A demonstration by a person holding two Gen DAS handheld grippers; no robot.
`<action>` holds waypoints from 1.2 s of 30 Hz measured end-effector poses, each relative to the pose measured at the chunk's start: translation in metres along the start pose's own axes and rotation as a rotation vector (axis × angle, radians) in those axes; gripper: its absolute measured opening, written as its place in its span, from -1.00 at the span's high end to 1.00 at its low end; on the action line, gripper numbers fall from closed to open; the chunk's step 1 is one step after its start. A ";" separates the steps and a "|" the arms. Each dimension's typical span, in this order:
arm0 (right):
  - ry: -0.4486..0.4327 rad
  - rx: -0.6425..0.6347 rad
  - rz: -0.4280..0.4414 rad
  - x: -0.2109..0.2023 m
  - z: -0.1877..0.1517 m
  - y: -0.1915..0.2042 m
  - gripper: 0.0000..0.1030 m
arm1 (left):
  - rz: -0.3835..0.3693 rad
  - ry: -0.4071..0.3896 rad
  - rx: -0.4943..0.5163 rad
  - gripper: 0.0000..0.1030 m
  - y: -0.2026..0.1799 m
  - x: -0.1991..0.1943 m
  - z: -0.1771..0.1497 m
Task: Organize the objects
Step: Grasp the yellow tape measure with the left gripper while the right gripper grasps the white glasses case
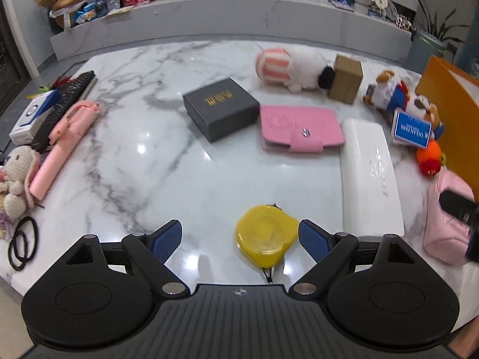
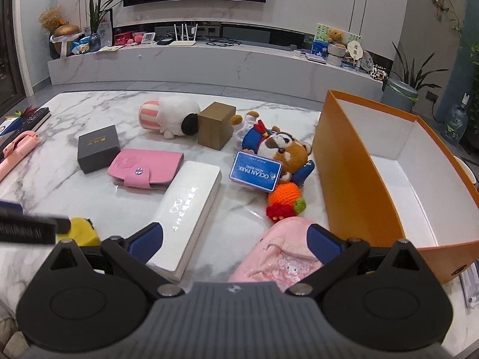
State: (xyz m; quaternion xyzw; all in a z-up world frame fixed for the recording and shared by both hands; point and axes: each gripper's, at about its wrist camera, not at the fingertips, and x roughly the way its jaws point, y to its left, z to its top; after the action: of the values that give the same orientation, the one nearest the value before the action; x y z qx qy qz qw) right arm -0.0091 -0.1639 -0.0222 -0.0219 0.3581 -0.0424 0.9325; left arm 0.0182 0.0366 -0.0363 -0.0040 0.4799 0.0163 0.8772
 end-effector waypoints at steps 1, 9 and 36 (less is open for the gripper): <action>-0.002 0.004 -0.004 0.001 0.001 -0.001 -0.98 | -0.008 0.001 0.003 -0.99 -0.002 0.002 -0.001; -0.001 0.026 -0.001 0.008 0.009 -0.006 -0.98 | 0.000 0.015 0.100 -0.99 -0.020 0.018 -0.003; 0.249 0.017 0.149 0.123 0.032 0.046 -0.35 | -0.069 0.028 0.128 -0.35 -0.018 0.037 -0.006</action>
State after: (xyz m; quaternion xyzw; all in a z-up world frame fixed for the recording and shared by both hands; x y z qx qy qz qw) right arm 0.1063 -0.1295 -0.0834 0.0182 0.4711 0.0217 0.8816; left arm 0.0339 0.0190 -0.0707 0.0353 0.4917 -0.0446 0.8689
